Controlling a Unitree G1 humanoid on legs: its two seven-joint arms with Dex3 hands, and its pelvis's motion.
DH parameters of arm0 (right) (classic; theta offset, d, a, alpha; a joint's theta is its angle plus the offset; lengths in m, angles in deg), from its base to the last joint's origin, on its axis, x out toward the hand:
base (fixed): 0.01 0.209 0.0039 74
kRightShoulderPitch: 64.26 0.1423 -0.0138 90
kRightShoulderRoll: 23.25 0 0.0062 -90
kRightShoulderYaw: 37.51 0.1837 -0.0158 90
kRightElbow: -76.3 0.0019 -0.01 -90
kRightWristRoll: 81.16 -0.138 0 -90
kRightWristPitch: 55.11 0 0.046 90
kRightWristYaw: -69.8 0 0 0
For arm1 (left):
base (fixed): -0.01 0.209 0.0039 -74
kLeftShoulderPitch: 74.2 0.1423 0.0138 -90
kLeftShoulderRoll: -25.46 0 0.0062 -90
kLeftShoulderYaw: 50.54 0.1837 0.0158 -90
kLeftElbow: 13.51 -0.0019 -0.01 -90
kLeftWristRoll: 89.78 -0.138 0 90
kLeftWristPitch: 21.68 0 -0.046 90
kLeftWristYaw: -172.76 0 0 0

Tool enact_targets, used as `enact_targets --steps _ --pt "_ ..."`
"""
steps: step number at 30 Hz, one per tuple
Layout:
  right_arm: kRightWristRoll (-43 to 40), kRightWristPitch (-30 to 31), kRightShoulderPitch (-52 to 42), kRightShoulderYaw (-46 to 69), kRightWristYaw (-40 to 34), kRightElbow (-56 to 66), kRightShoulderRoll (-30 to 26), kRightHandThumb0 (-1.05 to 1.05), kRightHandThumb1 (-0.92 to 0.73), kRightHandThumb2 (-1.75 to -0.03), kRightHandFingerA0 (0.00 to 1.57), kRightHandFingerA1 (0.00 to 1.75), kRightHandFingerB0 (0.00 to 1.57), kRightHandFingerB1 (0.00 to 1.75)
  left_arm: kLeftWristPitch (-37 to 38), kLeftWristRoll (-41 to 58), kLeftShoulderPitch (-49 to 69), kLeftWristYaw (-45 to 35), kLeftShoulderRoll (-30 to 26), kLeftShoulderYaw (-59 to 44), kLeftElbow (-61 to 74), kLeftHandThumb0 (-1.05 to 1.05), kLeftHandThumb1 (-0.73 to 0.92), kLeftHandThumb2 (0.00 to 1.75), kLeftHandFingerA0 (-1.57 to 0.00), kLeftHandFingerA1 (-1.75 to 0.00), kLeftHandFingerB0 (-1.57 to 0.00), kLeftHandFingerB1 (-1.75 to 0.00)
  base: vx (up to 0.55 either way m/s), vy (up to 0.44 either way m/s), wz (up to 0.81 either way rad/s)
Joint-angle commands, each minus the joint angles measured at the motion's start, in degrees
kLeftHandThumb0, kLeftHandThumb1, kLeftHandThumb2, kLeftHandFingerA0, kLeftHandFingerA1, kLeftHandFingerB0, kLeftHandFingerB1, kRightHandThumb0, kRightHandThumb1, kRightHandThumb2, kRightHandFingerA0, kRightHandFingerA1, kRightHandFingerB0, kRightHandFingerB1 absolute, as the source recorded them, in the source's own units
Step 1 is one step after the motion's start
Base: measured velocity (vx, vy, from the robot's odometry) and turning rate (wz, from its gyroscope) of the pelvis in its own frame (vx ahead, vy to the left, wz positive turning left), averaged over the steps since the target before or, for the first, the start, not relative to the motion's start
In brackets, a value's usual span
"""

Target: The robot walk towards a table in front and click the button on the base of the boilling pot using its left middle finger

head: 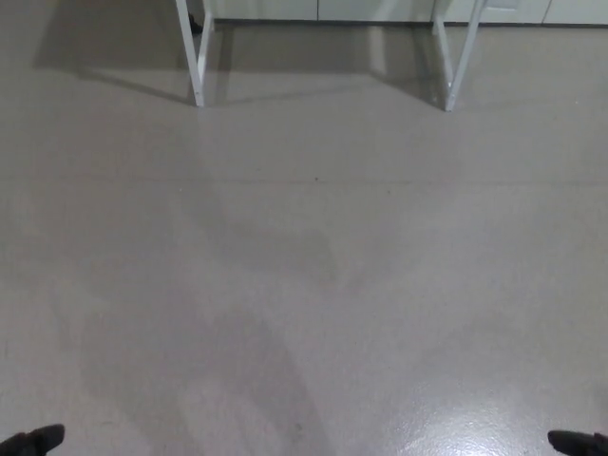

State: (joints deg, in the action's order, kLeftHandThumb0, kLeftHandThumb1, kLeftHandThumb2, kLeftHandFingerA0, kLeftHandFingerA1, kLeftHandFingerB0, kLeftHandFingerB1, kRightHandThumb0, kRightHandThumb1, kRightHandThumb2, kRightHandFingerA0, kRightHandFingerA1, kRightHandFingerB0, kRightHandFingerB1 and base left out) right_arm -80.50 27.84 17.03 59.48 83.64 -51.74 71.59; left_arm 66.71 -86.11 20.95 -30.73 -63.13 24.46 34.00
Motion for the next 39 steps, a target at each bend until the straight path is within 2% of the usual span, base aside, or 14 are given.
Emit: enact_targets --steps 1,2,7,8,14,15,17,18,30,31,32,33,39 --pt "-4.90 -3.31 -0.68 1.90 4.61 0.51 -0.04 -0.43 -0.43 -0.69 0.48 0.52 0.34 0.44 -0.14 6.07 -0.41 -8.14 -1.90 -1.81 0.08 -0.26 0.56 0.60 -0.18 -0.40 -0.16 -0.32 0.00 0.000 0.00" --pt "-4.77 -3.25 -0.64 1.81 4.59 0.57 -0.06 -0.36 -0.51 -0.55 0.53 0.44 0.38 0.36 -0.49 6.18 -0.45 -8.11 -1.93 -1.79 0.35 -0.27 0.55 0.60 -0.18 -0.41 -0.16 -0.33 0.00 0.000 0.00" --pt "-4.47 -3.56 -0.70 1.44 4.68 0.76 -0.36 -0.37 -0.52 -0.55 0.54 0.44 0.38 0.36 0.19 5.93 -0.36 -8.32 -2.18 -1.25 0.42 -0.28 0.55 0.62 -0.19 -0.42 -0.17 -0.34 0.00 0.000 0.00" --pt "-4.42 -3.71 -0.65 1.36 4.70 0.71 -0.43 -0.44 -0.44 -0.70 0.49 0.52 0.33 0.44 0.23 5.91 -0.34 -8.25 -2.16 -1.14 0.53 -0.29 0.54 0.62 -0.19 -0.41 -0.17 -0.34 0.00 0.000 0.00" --pt "-3.37 -4.19 -0.16 0.74 3.74 0.30 -0.91 -0.46 -0.44 -0.71 0.50 0.52 0.32 0.44 -0.58 6.11 -0.69 -8.01 -2.22 -0.96 0.81 -0.26 0.56 0.61 -0.18 -0.40 -0.15 -0.33 0.00 0.000 0.00" --pt "-2.98 -4.60 -0.13 0.51 3.53 0.13 -1.08 -0.39 -0.52 -0.55 0.57 0.44 0.37 0.35 -0.49 6.12 -0.65 -8.21 -2.27 -0.89 0.85 -0.27 0.55 0.62 -0.18 -0.41 -0.15 -0.33 0.00 0.000 0.00" --pt "-2.98 -4.71 -0.12 0.43 3.48 0.06 -1.12 -0.39 -0.52 -0.55 0.57 0.44 0.37 0.35 -0.47 6.15 -0.64 -8.24 -2.29 -0.87 0.83 -0.27 0.55 0.62 -0.18 -0.41 -0.15 -0.33 0.10 -0.018 -0.03" --pt "-2.59 -4.69 -0.29 0.17 3.11 0.49 -1.19 -0.45 -0.44 -0.71 0.52 0.53 0.31 0.44 -0.14 6.01 -0.78 -8.19 -2.37 -0.81 0.45 -0.27 0.56 0.62 -0.19 -0.41 -0.16 -0.33 0.09 0.007 0.08" --pt "-2.39 -5.46 -0.29 -0.66 2.50 0.24 -1.60 -0.44 -0.44 -0.71 0.55 0.53 0.31 0.44 0.62 6.03 -1.27 -8.34 -3.04 -0.06 -0.76 -0.29 0.55 0.63 -0.19 -0.41 -0.16 -0.33 0.03 0.142 -0.04" --pt "-2.25 -5.62 -0.30 -0.80 2.47 0.22 -1.69 -0.37 -0.54 -0.56 0.59 0.44 0.37 0.36 0.74 6.05 -1.12 -8.14 -2.95 0.00 -0.47 -0.29 0.54 0.62 -0.21 -0.42 -0.17 -0.34 0.28 0.574 -0.61" --pt "-2.03 -5.85 -0.33 -1.01 2.43 0.21 -1.82 -0.37 -0.54 -0.56 0.59 0.44 0.37 0.36 0.86 6.09 -0.88 -7.84 -2.82 0.10 0.05 -0.29 0.54 0.62 -0.21 -0.42 -0.17 -0.34 0.27 0.552 -0.12" --pt "-2.04 -5.87 -0.40 -1.03 2.50 -0.01 -2.06 -0.46 -0.44 -0.71 0.52 0.53 0.30 0.44 0.78 6.13 -0.63 -7.48 -2.57 0.16 0.05 -0.29 0.53 0.62 -0.22 -0.42 -0.18 -0.34 0.21 0.318 0.11" --pt "-2.03 -5.58 -0.62 -1.21 2.12 0.33 -2.00 -0.43 -0.44 -0.71 0.55 0.54 0.32 0.44 1.44 6.01 0.14 -7.20 -2.63 0.74 0.84 -0.29 0.55 0.61 -0.23 -0.42 -0.19 -0.34 0.19 0.103 0.06"
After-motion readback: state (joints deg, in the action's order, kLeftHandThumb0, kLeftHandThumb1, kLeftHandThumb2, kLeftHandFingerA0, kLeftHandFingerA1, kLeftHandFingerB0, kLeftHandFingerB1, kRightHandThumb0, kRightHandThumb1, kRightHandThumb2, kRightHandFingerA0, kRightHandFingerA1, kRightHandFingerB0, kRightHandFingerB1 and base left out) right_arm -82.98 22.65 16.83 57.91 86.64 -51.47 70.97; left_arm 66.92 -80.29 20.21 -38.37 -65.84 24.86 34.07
